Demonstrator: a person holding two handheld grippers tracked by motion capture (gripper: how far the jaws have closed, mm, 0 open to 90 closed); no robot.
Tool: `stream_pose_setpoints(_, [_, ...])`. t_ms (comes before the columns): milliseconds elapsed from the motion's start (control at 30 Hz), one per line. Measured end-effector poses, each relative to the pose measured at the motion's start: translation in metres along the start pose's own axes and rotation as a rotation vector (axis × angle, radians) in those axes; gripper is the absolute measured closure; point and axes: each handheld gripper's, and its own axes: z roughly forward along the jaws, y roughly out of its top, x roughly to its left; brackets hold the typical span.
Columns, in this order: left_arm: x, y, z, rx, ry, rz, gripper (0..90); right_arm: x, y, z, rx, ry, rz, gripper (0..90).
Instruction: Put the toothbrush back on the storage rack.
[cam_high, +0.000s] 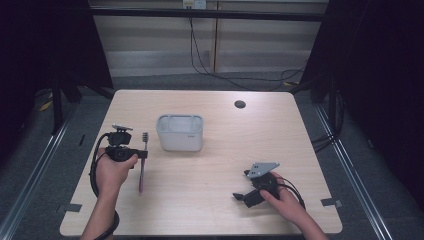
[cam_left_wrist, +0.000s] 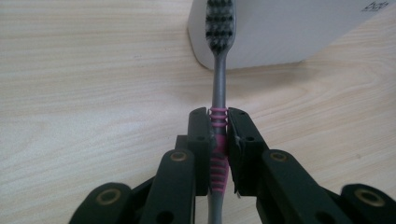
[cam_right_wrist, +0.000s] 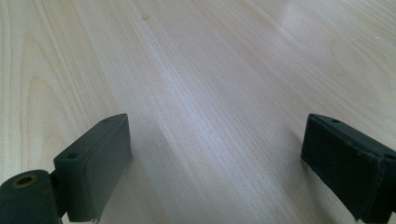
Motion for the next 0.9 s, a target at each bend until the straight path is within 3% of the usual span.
stream_pose_setpoints(533, [-0.005, 0.013, -0.025, -0.121, -0.022, 0.015, 80.4, 0.000, 0.000, 0.000, 0.000, 0.000, 0.000, 7.9])
stream_pose_setpoints(900, [-0.009, 0.022, -0.034, -0.166, -0.030, 0.017, 80.4, 0.000, 0.000, 0.000, 0.000, 0.000, -0.001, 7.9])
